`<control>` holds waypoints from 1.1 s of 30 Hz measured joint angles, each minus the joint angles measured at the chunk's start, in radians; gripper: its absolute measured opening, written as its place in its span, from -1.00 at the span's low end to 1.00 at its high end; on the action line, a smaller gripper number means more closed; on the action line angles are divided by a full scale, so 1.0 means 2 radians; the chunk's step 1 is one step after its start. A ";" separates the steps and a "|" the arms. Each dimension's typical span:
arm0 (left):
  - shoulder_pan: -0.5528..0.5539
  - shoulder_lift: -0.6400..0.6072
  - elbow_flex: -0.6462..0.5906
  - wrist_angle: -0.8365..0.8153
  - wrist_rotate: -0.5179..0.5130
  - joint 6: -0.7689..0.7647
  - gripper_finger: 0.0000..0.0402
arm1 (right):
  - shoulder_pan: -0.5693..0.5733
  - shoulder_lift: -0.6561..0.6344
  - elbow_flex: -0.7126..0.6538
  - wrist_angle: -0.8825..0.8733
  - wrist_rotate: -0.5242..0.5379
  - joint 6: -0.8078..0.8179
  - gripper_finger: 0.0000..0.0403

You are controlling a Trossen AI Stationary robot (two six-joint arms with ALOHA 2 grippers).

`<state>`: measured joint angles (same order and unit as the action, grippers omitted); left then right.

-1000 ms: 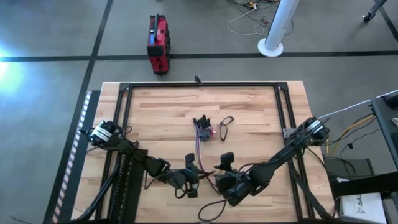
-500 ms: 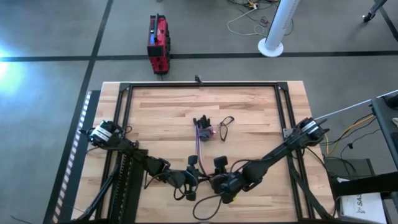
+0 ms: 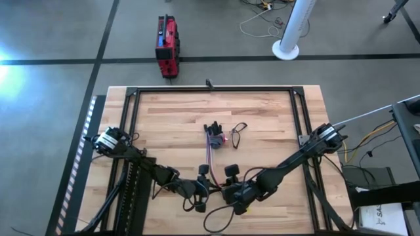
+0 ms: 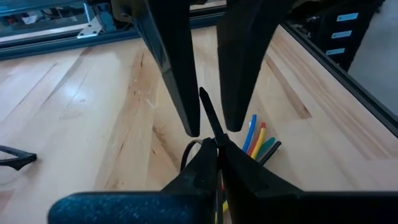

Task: Ziptie cables
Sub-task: Wrap the cable wires together using a black zip tie

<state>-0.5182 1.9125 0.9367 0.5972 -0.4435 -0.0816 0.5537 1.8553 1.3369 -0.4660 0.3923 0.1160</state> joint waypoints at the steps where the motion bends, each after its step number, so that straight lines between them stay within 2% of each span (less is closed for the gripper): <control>1: 0.000 0.000 0.000 0.000 0.001 0.000 -1.00 | 0.000 0.000 0.000 0.002 0.000 -0.002 -0.55; 17: 0.000 0.000 0.000 -0.001 0.004 0.000 -0.99 | -0.003 0.000 0.000 0.012 -0.003 -0.006 -0.98; 27: 0.001 -0.001 0.000 -0.002 0.004 -0.001 -0.99 | -0.003 0.000 0.000 0.012 -0.002 -0.002 -1.00; 33: 0.001 -0.018 0.000 -0.034 0.004 -0.003 -0.85 | -0.004 0.000 0.000 0.015 0.001 -0.002 -1.00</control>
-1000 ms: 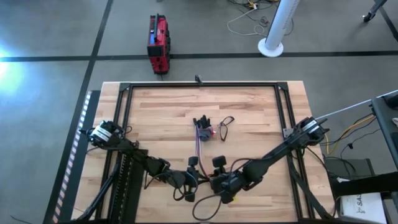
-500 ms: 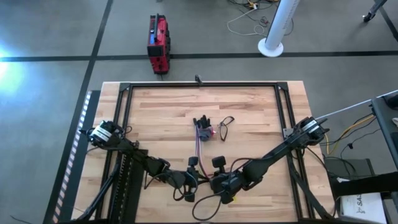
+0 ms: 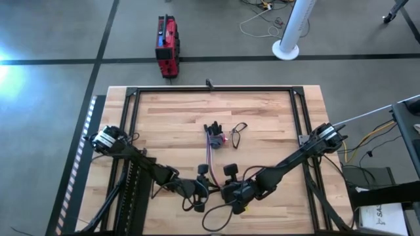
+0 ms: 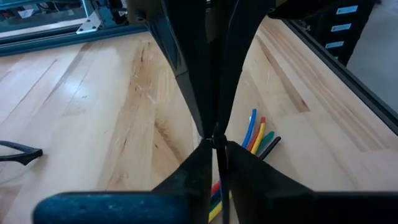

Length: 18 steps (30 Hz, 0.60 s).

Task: Ziptie cables
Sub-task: Wrap the cable wires together using a black zip tie

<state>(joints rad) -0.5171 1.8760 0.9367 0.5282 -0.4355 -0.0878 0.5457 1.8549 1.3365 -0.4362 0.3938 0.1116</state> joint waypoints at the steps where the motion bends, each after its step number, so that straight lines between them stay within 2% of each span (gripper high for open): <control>1: 0.000 -0.003 0.000 -0.004 0.000 0.000 -0.82 | 0.000 0.000 0.000 0.000 0.000 0.000 -1.00; 12: 0.000 -0.007 0.000 -0.012 0.000 -0.021 -0.48 | 0.000 0.000 0.000 -0.002 0.000 0.000 -1.00; 18: 0.001 -0.009 0.000 0.000 0.000 -0.074 -0.39 | 0.000 0.000 0.000 -0.002 0.000 0.000 -1.00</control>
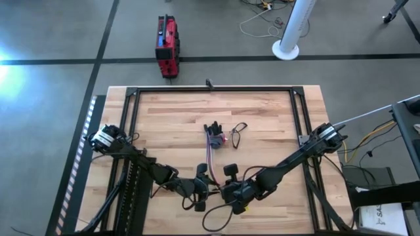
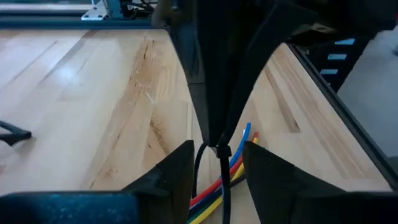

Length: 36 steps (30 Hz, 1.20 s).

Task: Ziptie cables
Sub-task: Wrap the cable wires together using a black zip tie

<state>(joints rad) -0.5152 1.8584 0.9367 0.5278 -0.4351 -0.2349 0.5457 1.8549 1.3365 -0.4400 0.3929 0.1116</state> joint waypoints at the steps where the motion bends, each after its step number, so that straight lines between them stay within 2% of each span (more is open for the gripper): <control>1: 0.000 0.000 0.000 0.000 0.000 -0.007 -0.39 | 0.000 0.000 0.000 0.000 0.000 0.000 -1.00; 7: 0.001 0.000 0.000 0.000 -0.003 -0.046 -0.48 | -0.001 0.000 0.000 0.000 0.000 0.000 -1.00; 18: 0.006 0.000 0.000 -0.008 -0.011 -0.048 -0.95 | -0.003 0.000 0.000 -0.003 0.002 0.000 -1.00; 23: 0.006 0.000 0.000 -0.010 -0.011 -0.047 -0.96 | -0.003 0.000 0.000 -0.003 0.003 0.000 -1.00; 29: 0.007 0.001 0.000 -0.015 -0.016 -0.048 -0.99 | 0.000 -0.004 0.000 -0.028 0.035 -0.002 -1.00; 36: 0.006 0.001 -0.001 -0.031 -0.014 -0.066 -0.99 | 0.009 -0.019 0.000 -0.041 0.036 -0.001 -1.00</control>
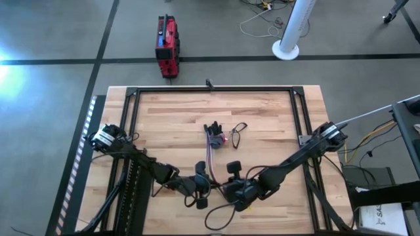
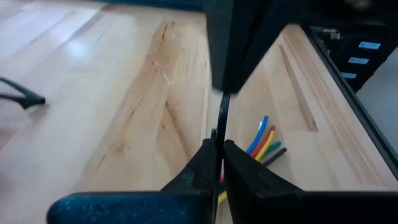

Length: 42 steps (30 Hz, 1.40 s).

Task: Ziptie cables
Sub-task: Wrap the cable wires together using a black zip tie

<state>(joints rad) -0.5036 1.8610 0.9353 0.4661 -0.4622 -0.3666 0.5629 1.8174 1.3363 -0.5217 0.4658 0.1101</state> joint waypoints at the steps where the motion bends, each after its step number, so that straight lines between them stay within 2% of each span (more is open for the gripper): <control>1: -0.001 0.000 0.000 -0.005 0.000 -0.005 -0.99 | 0.002 -0.003 0.000 -0.001 0.001 -0.001 -1.00; 15: -0.015 0.001 -0.001 -0.010 0.000 -0.006 -0.99 | 0.016 -0.039 0.000 -0.036 -0.002 0.043 -0.97; 20: -0.015 0.001 0.004 -0.005 0.000 0.012 -0.99 | 0.009 -0.018 0.000 0.007 -0.027 0.071 -0.73; 26: -0.015 0.001 0.010 -0.003 0.000 0.030 -0.99 | 0.000 0.008 0.000 0.054 -0.021 0.093 -0.36; 30: -0.015 0.001 0.010 -0.003 0.000 0.033 -0.99 | -0.012 0.021 -0.001 0.054 -0.010 0.111 -0.24; 35: -0.015 0.001 0.010 -0.004 0.000 0.037 -0.99 | -0.015 0.027 -0.001 0.057 -0.024 0.116 -0.26; 39: -0.015 0.001 0.010 -0.003 0.000 0.037 -0.99 | -0.016 0.028 -0.001 0.056 -0.030 0.116 -0.40; 42: -0.015 0.001 0.010 -0.002 0.000 0.037 -0.99 | -0.017 0.028 -0.001 0.055 -0.056 0.122 -0.53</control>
<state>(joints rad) -0.5340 1.8622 0.9550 0.4626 -0.4624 -0.2928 0.5285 1.8729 1.3337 -0.4123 0.3531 0.3540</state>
